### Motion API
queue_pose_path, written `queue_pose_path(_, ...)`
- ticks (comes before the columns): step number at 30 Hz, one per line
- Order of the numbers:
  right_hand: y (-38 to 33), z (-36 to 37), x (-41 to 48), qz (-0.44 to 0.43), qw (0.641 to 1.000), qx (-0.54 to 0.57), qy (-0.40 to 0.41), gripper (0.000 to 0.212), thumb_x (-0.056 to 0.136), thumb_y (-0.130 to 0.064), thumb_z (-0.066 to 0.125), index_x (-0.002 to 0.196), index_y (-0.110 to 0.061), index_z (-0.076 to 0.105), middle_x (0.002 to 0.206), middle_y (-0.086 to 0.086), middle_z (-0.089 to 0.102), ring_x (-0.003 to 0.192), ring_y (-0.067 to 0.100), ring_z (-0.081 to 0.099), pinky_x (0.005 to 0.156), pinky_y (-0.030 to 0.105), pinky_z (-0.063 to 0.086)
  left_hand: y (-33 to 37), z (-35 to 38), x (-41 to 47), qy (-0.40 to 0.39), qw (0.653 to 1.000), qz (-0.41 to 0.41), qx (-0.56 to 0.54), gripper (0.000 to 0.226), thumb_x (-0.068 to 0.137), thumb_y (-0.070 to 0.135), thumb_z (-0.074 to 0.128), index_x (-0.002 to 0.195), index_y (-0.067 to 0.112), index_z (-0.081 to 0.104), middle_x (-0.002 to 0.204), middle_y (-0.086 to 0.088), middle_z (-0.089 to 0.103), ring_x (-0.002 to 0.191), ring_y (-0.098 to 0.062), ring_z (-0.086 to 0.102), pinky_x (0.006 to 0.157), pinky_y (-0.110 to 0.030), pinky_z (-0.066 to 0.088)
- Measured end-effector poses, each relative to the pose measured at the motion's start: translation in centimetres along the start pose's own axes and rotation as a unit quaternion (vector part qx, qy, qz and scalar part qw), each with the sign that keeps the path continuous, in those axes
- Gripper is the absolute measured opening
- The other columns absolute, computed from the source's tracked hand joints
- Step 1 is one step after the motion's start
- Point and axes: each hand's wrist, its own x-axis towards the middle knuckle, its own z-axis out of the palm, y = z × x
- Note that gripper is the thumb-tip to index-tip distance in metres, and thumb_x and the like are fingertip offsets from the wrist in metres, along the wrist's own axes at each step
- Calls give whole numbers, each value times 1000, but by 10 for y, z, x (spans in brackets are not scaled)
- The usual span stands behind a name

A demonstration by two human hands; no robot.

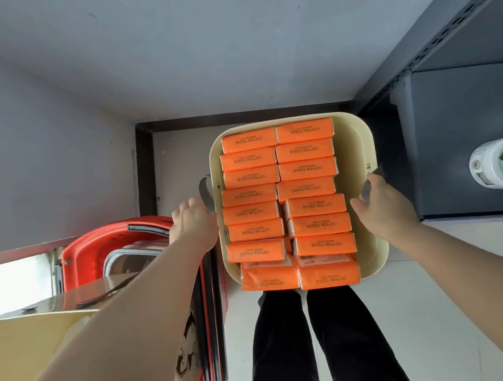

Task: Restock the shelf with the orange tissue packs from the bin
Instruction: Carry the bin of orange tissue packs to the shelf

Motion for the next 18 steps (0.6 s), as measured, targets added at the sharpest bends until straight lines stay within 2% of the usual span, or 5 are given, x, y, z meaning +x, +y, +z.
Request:
queue_pose_path(4,-10,11,2,-15,999,-35,-2,53,95,-31,54,137,-6,33,123,13,58,106,31,60,76,36,50,1,-9,26,30,999,1,-16,48,93,16,45,140,15,35,141,-9,42,129,-29,39,98,-47,43)
queue_pose_path(6,-11,21,2,-20,998,-54,7,60,94,-33,56,140,-6,28,125,13,56,108,31,59,79,37,52,4,-9,41,30,999,19,-34,48,92,17,46,140,17,36,138,-8,45,126,-29,43,95,-47,45)
queue_pose_path(9,-12,30,3,-16,998,-55,20,64,93,-33,56,143,-7,25,129,13,54,113,32,57,85,40,51,10,-7,59,25,995,52,-75,46,93,34,46,136,20,41,131,-6,51,117,-27,51,90,-47,48)
queue_pose_path(13,-11,34,8,-9,998,-57,26,63,93,-34,57,142,-9,26,129,12,54,112,31,58,86,41,52,16,-2,76,-20,993,69,-92,39,95,44,44,121,16,48,103,-5,61,90,-22,60,72,-37,50)
queue_pose_path(18,-3,34,7,0,997,-69,17,64,92,-35,57,142,-9,26,129,12,54,111,30,58,85,40,52,8,4,75,-50,996,61,45,67,80,78,27,103,22,57,95,0,58,102,-25,50,87,-47,47)
